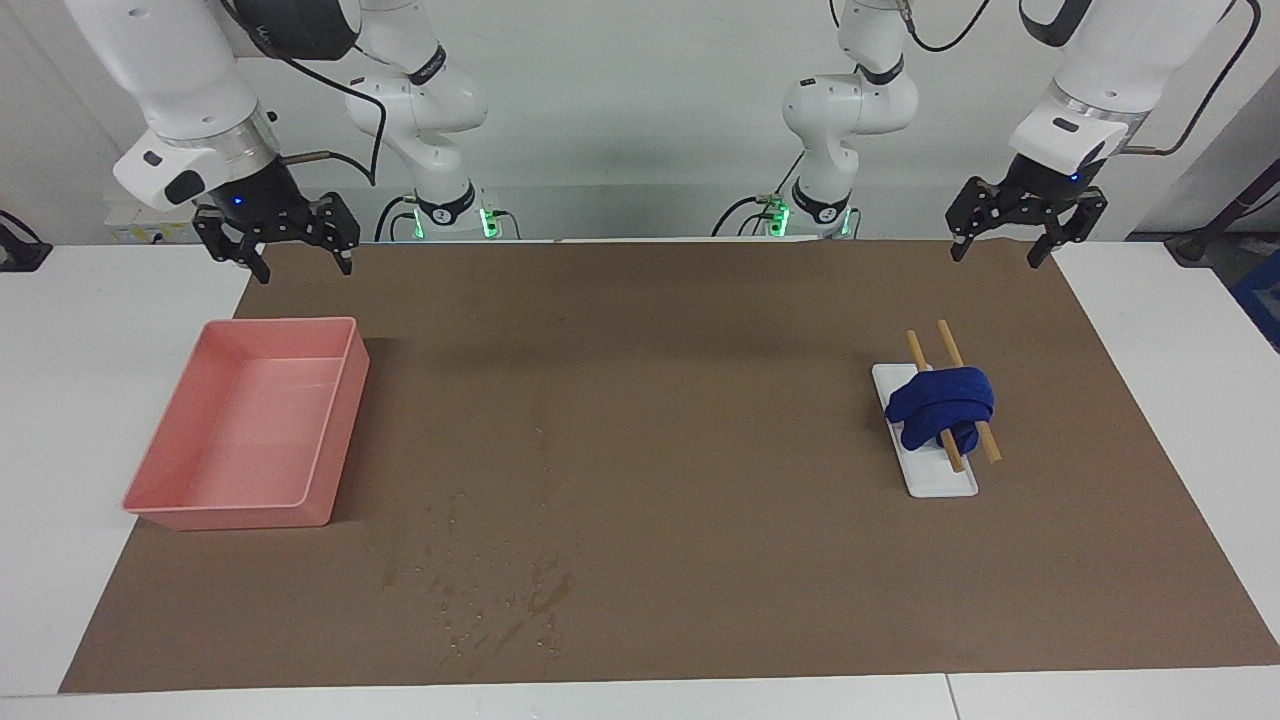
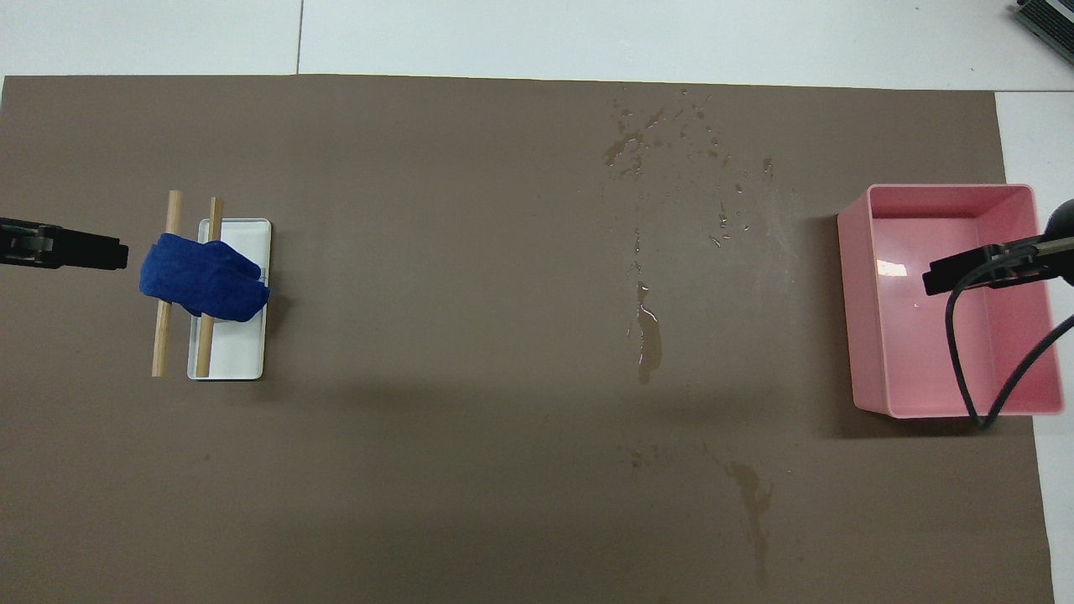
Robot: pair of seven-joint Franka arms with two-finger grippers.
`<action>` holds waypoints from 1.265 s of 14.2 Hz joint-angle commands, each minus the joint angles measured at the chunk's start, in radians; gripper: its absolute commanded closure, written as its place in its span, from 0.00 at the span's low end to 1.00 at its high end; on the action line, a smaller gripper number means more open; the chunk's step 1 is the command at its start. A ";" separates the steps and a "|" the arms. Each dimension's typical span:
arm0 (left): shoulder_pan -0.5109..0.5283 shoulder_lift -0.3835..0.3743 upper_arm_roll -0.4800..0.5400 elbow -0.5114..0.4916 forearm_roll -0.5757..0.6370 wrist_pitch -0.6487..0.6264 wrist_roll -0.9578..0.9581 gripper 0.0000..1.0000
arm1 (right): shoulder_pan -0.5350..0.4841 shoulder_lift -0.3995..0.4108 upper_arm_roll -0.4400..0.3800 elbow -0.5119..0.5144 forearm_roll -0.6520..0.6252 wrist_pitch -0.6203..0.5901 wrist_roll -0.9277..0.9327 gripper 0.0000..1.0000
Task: Wipe water with towel using both arms
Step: 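Move the left gripper to the blue cloth on the white tray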
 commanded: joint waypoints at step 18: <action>0.071 0.054 -0.002 -0.473 0.057 0.685 -0.028 0.66 | 0.010 -0.084 0.011 -0.148 0.197 0.038 0.329 0.00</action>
